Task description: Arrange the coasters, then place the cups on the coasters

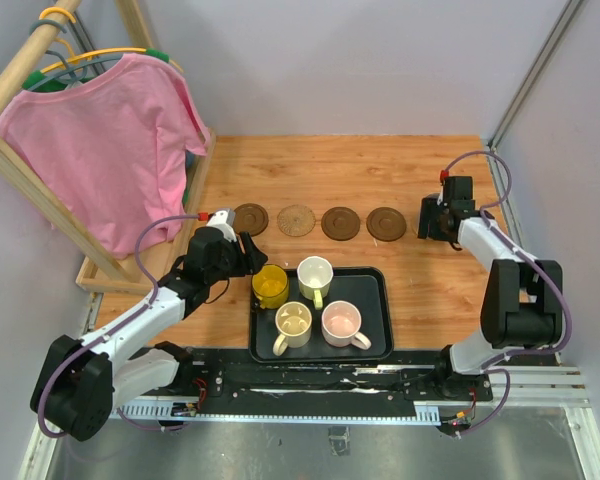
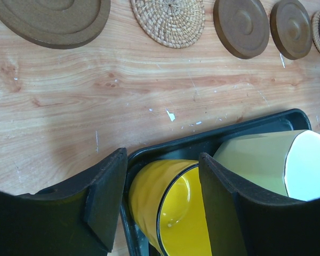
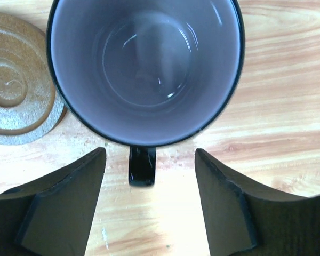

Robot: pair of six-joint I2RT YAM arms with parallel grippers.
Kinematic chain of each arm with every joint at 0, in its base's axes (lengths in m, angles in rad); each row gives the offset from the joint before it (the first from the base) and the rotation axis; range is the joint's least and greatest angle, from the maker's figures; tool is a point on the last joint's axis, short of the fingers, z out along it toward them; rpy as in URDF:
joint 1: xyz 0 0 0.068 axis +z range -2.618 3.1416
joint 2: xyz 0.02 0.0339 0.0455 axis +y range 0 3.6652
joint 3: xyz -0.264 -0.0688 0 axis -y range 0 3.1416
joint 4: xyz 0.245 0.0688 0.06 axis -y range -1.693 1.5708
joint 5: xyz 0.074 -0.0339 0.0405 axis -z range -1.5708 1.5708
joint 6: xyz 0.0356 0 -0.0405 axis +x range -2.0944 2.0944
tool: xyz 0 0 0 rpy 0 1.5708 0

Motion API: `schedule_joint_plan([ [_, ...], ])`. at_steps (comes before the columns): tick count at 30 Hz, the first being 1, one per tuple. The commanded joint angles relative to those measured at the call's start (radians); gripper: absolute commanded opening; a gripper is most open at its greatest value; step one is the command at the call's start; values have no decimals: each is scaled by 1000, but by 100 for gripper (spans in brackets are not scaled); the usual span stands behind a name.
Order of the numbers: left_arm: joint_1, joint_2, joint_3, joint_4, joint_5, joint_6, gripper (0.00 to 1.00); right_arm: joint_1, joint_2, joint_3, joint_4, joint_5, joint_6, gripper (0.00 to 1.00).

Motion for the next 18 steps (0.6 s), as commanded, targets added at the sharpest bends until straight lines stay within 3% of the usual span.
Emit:
schedule_joint_plan([
  [1,-6,-25,1,19,-10,14,61,-9,-104,-51,-18,16,45,72],
  [6,-6,-39,0,18,-17,18,61,18,-244,-126,-29,12,100,82],
  [13,-6,-36,2,23,-19,20,61,159,-429,-202,-108,97,150,79],
  [15,-7,-36,3,23,-25,20,62,230,-471,-216,-134,116,157,72],
  [18,-6,-34,7,25,-28,20,64,320,-507,-243,-155,99,172,46],
])
